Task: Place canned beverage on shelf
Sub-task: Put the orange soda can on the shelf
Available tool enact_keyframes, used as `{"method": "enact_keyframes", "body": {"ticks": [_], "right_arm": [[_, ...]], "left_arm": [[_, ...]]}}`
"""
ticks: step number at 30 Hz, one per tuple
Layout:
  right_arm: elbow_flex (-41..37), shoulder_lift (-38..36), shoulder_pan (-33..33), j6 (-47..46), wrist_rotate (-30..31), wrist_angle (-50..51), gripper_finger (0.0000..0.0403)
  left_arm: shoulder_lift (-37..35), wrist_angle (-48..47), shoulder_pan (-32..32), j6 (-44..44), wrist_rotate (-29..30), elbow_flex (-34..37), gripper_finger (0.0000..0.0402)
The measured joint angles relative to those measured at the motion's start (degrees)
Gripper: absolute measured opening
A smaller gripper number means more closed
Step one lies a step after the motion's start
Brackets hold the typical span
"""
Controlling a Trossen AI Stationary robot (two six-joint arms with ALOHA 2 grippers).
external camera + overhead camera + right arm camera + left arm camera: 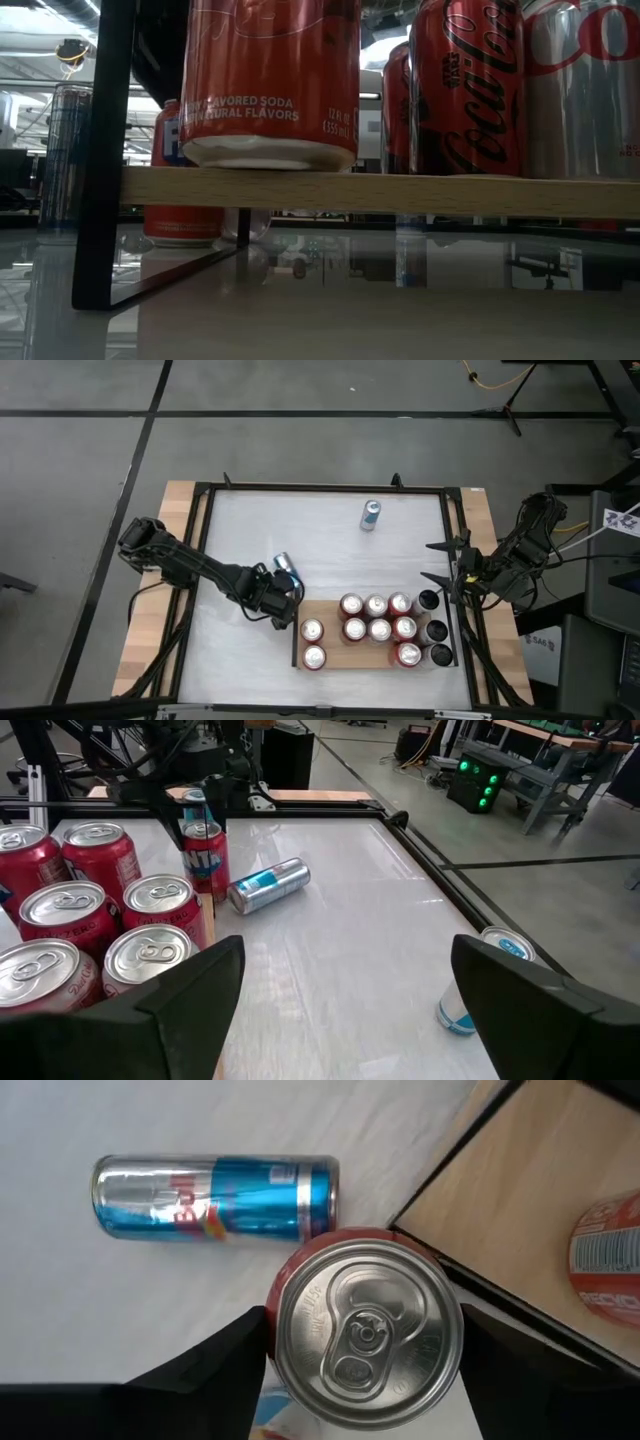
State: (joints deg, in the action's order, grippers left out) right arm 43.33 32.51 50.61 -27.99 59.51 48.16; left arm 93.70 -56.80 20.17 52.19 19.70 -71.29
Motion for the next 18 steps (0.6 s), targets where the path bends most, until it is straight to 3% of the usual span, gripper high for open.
{"method": "enact_keyframes", "body": {"ticks": [9, 18], "right_arm": [[0.00, -0.02, 0.00, 0.00, 0.00, -0.02, 0.0347], [0.00, 0.00, -0.02, 0.00, 0.00, 0.00, 0.0347]], "left_arm": [[-1.72, -4.25, -0.31, -2.56, -0.55, 0.20, 0.0261], [-1.80, -1.38, 0.13, -7.66, -3.47, 0.20, 0.0260]]}}
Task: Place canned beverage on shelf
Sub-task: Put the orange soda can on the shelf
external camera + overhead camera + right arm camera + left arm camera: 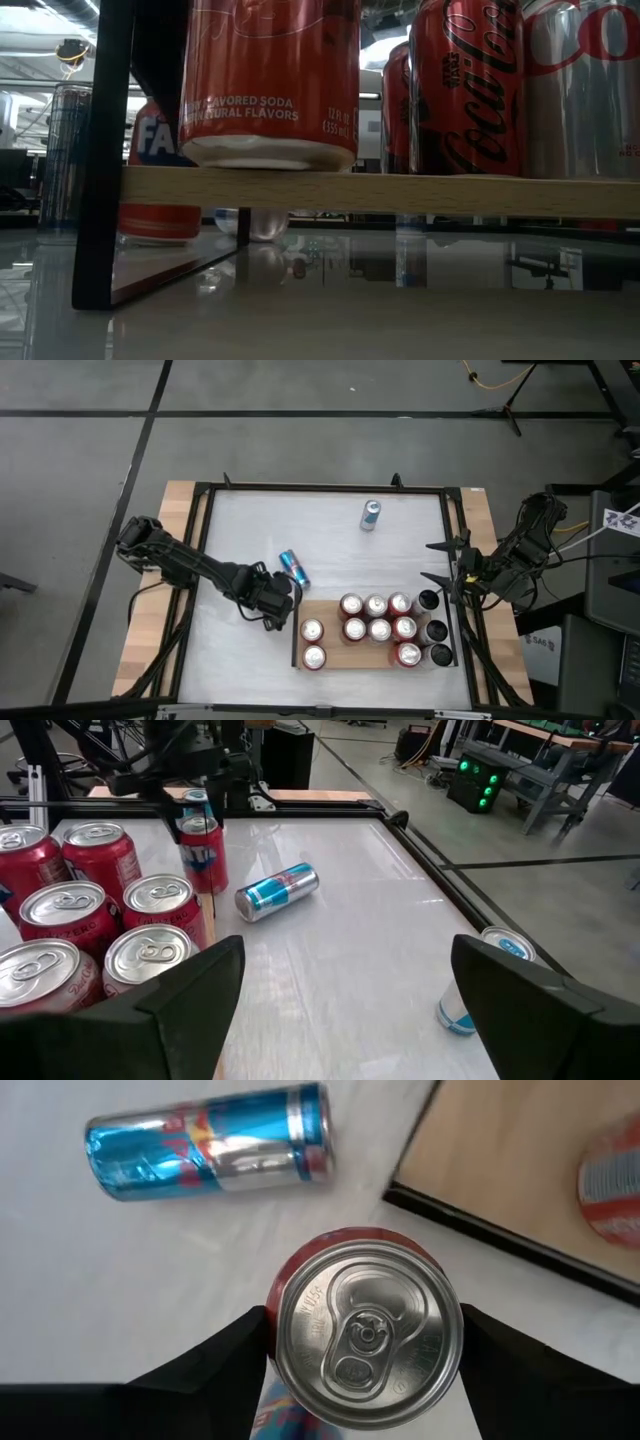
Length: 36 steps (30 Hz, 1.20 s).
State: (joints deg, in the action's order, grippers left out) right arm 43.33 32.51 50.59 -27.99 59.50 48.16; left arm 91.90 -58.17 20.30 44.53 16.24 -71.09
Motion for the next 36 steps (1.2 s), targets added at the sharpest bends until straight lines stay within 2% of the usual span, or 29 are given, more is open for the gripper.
{"method": "enact_keyframes", "body": {"ticks": [6, 21, 36], "right_arm": [[0.00, -0.02, 0.02, 0.00, -0.68, 0.00, 0.0347], [0.00, 0.00, 0.00, -0.04, -6.71, -0.02, 0.0347], [0.00, 0.00, 0.00, -0.15, -7.74, 0.00, 0.0347]], "left_arm": [[-0.04, 1.95, 2.53, -1.66, -2.62, -0.09, 0.0260], [-0.04, 9.93, 13.99, -1.71, -2.06, -0.09, 0.0267], [0.35, 10.26, 20.85, -1.70, -1.75, 0.08, 0.0268]]}}
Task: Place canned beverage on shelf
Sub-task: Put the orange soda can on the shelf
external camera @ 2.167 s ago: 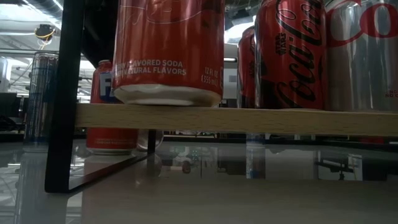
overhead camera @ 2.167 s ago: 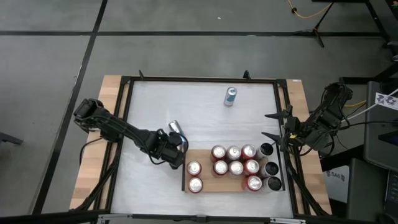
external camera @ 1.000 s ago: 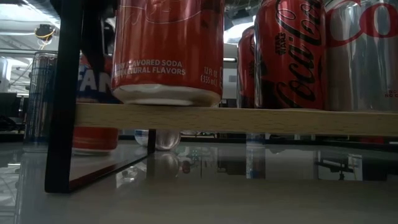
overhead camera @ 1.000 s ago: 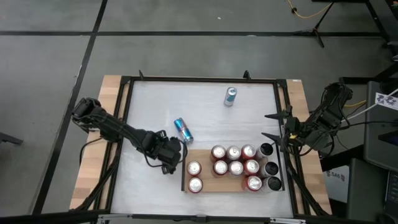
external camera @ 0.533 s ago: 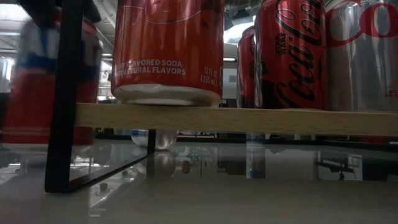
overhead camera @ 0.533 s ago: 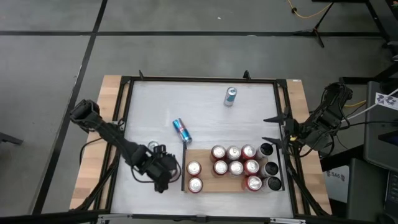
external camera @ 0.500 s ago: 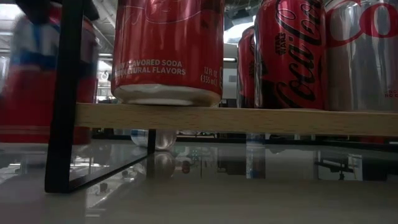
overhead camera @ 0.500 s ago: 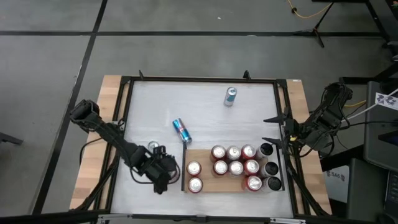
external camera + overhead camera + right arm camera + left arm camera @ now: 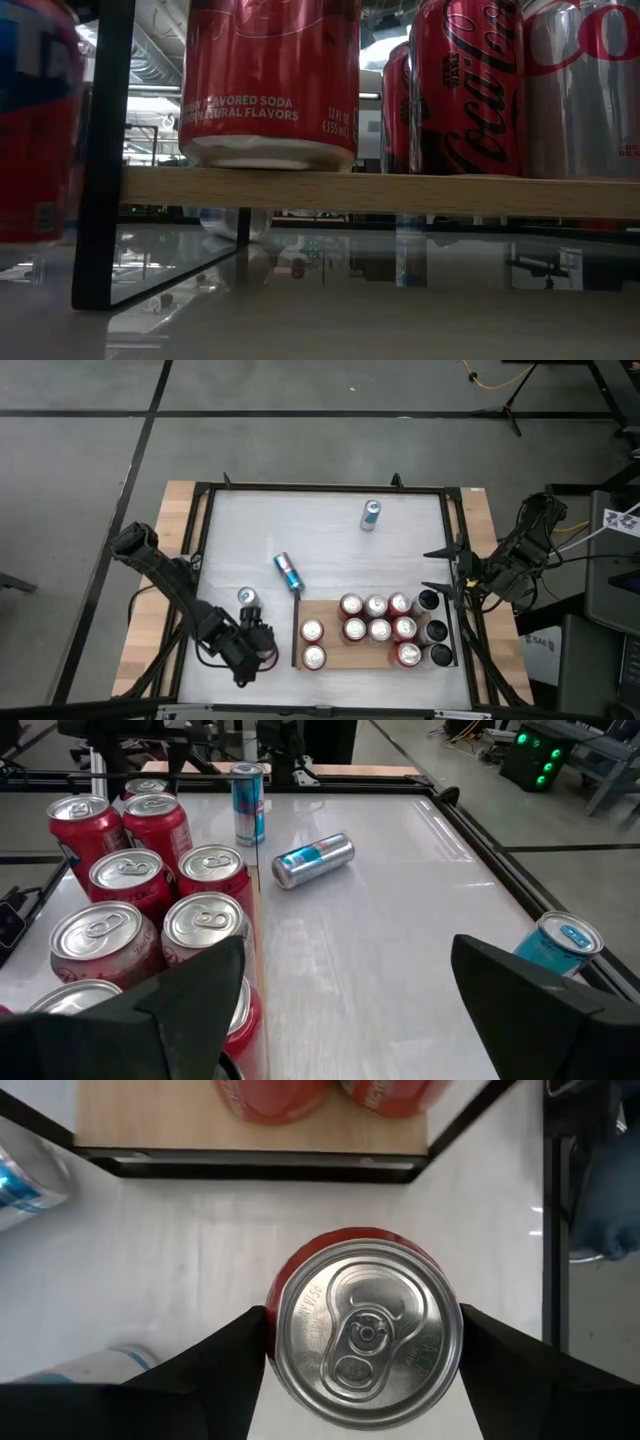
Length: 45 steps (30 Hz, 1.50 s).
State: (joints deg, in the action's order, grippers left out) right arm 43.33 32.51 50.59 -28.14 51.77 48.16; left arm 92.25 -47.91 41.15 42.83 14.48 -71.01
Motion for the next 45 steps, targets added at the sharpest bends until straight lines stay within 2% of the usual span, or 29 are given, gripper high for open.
{"method": "enact_keyframes", "body": {"ticks": [21, 24, 29, 34, 45], "right_arm": [[0.00, -0.01, 0.01, -0.02, -0.02, -0.02, 0.0347], [0.00, -0.01, 0.01, -0.03, -0.02, -0.02, 0.0347], [0.00, -0.02, 0.02, -0.02, -0.02, -0.02, 0.0347], [0.00, -0.02, 0.00, -0.03, -0.02, -0.02, 0.0347], [0.00, -0.01, 0.01, -0.03, -0.02, -0.02, 0.0347]], "left_arm": [[-0.11, 1.50, 1.63, 0.12, 1.02, 2.13, 0.0270], [-0.11, 1.47, 1.63, 0.09, 1.01, 2.17, 0.0285], [-0.03, 1.37, 1.63, 0.53, 0.51, 2.28, 0.0331], [0.04, 2.03, 1.61, 3.99, 0.64, 1.97, 0.0357], [0.04, 2.56, 1.09, 14.09, 1.04, 0.66, 0.0355]]}}
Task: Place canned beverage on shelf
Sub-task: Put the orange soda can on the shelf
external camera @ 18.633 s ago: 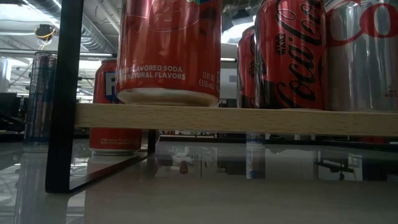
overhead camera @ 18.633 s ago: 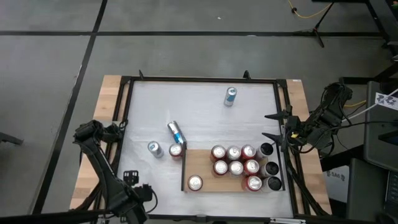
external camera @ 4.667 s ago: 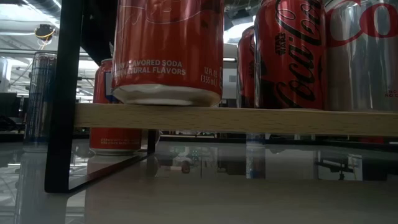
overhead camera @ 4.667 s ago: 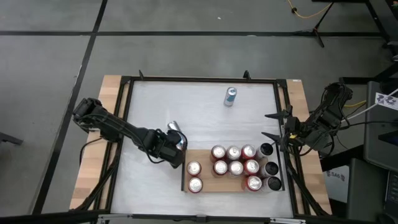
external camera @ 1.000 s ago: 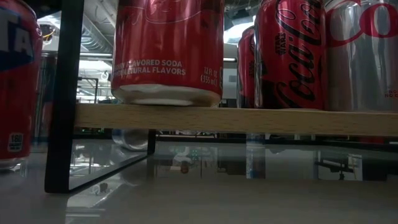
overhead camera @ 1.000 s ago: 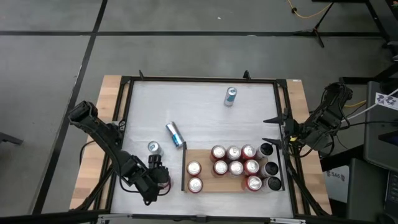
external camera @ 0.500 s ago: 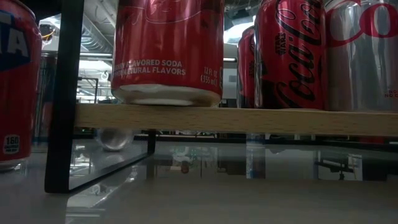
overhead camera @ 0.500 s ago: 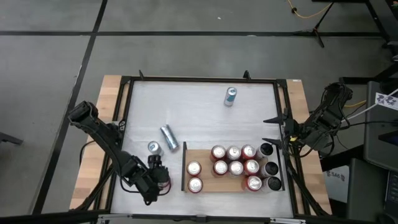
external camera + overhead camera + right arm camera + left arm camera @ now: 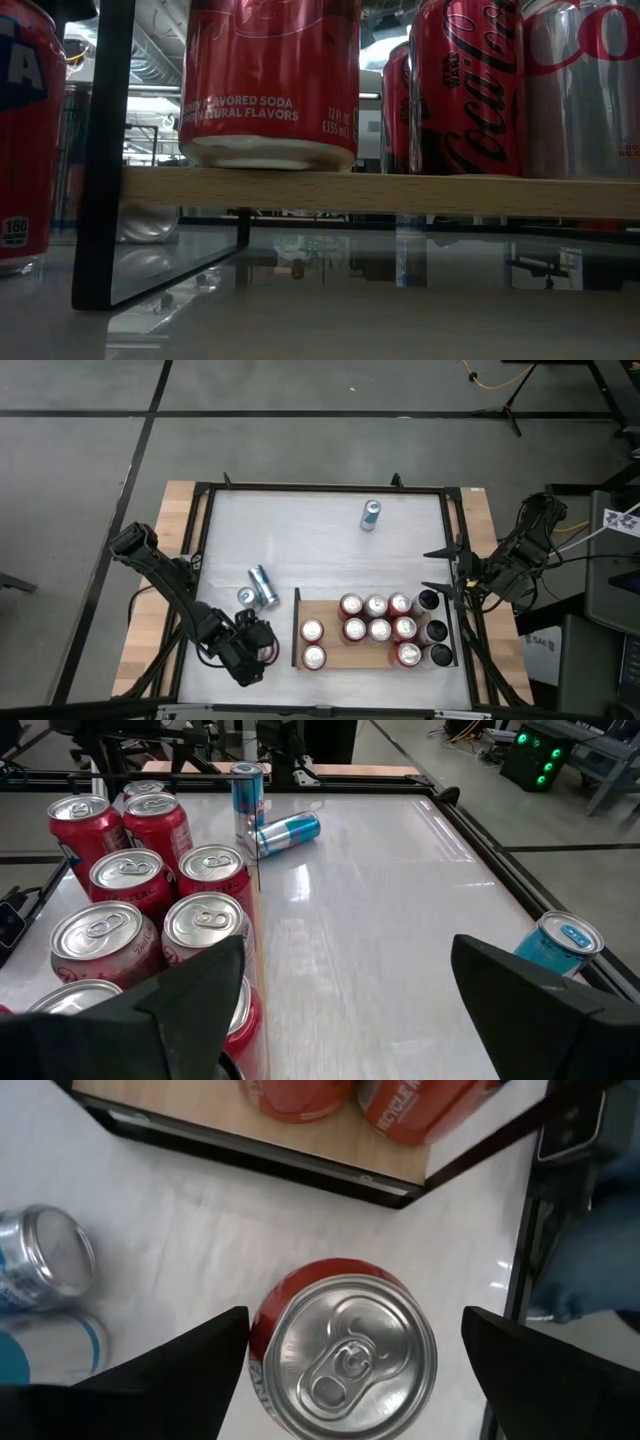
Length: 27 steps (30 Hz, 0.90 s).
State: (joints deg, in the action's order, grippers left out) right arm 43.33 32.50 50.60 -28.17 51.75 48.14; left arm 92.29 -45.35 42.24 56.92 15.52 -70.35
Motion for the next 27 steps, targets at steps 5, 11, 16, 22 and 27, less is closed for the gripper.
{"method": "enact_keyframes", "body": {"ticks": [5, 11, 16, 22, 27], "right_arm": [[0.00, -0.01, 0.01, 0.00, 0.01, 0.01, 0.0347], [-0.02, 0.00, -0.01, 0.00, 0.01, 0.00, 0.0347], [0.00, -0.01, 0.00, 0.01, 0.00, 0.00, 0.0347], [0.00, 0.01, 0.00, 0.00, 0.00, 0.01, 0.0347], [0.00, 0.00, -0.01, 0.00, 0.00, 0.02, 0.0347]], "left_arm": [[0.00, -0.01, 0.00, 2.80, 0.15, 0.00, 0.0355], [0.00, -0.01, 0.04, 2.69, 0.12, 0.00, 0.0355], [0.00, -0.03, 0.04, 2.60, 0.01, 0.01, 0.0355], [-0.09, -0.11, 0.39, 2.60, -0.58, 1.35, 0.0355], [-0.09, -0.08, 0.29, 2.57, 0.94, 1.60, 0.0355]]}}
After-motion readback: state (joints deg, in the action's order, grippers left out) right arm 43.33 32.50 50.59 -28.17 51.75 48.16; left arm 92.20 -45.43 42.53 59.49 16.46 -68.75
